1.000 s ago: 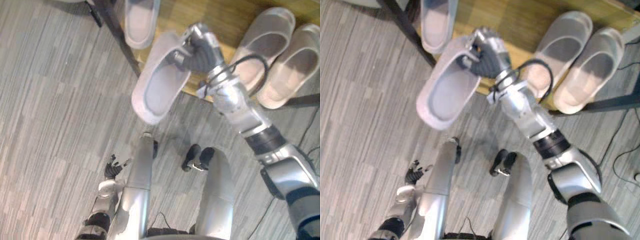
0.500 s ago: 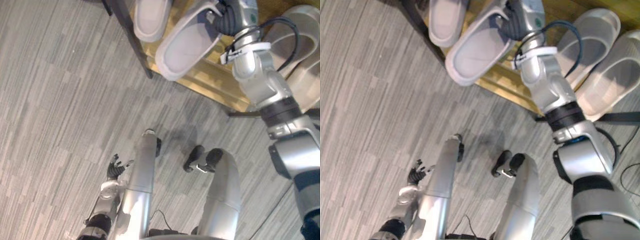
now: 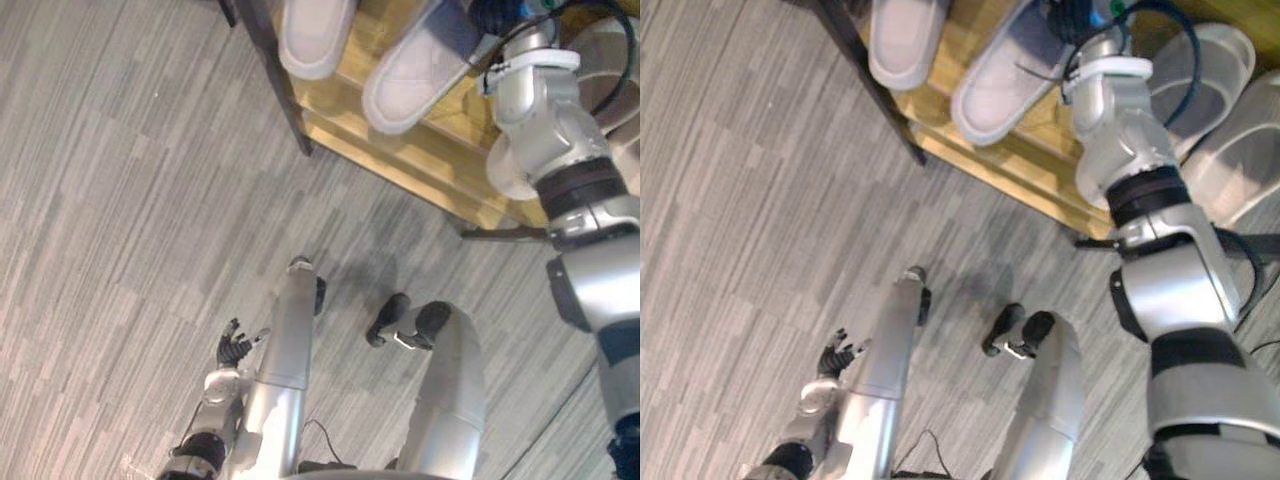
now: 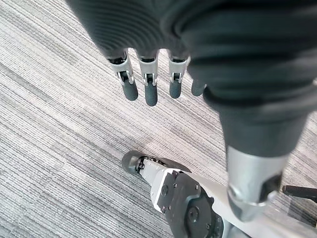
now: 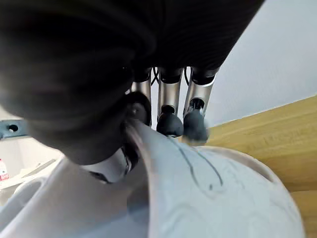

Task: Organize the slippers on the shoe rack

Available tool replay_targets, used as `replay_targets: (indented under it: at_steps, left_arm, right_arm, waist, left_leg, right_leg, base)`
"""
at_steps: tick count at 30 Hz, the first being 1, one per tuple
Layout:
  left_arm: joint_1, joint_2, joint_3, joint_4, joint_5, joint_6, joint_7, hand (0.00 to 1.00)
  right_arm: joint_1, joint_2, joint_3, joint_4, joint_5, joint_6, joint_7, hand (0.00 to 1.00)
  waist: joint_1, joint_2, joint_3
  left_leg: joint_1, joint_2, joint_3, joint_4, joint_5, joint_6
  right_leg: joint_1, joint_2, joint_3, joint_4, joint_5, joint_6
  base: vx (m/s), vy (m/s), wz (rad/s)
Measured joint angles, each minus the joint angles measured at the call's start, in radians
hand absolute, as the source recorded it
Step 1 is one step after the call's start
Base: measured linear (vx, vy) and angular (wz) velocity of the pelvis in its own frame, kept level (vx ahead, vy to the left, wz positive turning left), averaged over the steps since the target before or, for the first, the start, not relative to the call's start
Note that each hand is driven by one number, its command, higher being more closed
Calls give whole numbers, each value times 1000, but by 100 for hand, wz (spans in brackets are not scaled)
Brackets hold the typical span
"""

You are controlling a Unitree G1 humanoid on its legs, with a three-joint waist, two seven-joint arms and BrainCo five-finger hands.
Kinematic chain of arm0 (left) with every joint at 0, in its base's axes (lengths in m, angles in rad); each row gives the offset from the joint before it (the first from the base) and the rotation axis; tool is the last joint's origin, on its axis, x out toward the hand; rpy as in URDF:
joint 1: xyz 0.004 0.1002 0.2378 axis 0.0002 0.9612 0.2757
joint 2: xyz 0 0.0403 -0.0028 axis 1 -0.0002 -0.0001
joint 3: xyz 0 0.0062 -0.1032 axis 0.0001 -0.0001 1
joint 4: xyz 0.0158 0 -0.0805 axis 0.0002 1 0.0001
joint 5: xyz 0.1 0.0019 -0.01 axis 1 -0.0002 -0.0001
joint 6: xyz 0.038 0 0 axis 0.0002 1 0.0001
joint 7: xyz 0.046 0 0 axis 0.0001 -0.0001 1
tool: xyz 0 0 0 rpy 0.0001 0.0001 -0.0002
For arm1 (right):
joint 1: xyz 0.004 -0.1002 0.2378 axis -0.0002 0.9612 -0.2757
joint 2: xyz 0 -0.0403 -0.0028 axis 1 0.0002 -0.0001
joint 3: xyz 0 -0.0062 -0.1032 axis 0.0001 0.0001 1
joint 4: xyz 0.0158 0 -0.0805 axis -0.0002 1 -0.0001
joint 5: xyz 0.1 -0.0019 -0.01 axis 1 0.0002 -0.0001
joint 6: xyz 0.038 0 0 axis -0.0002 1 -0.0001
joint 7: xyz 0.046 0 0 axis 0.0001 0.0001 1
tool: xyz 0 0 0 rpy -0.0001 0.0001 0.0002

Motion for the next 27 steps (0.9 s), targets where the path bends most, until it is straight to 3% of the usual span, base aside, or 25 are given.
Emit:
replay_targets:
  at_steps: [9,17,23,27]
  left_arm:
    - [-10,0,-1,15,-23,0,0,0]
    - [-25,1,12,71,-57,1,-1,0]
    - [-23,1,28,75,-56,0,-2,0]
    - [-18,4,30,73,-42,-2,-2,0]
  right_arm:
    - [1,5,-1,-5,5,9,-18,0]
    - [11,53,0,-29,7,26,17,0]
    - [169,53,-12,-241,78,25,35,0]
    - [299,102,-135,-411,149,-2,-6,0]
  waist:
    - [0,0,0]
    - [-6,-4,-2]
    - [-14,-9,-5]
    - [-19,-10,-6]
  left_leg:
    - [10,2,0,-29,13,-7]
    - [51,20,1,-53,14,-8]
    - [91,22,6,-71,14,-8]
    - [113,25,13,-82,14,-8]
  right_leg:
    - [5,2,-4,-19,6,-9]
    - [48,15,-18,-54,12,-18]
    - [86,16,-19,-71,13,-17]
    - [103,17,-15,-79,8,-8]
  base:
    - [0,0,0]
    - [11,18,-5]
    - [13,17,-1]
    - [4,8,0]
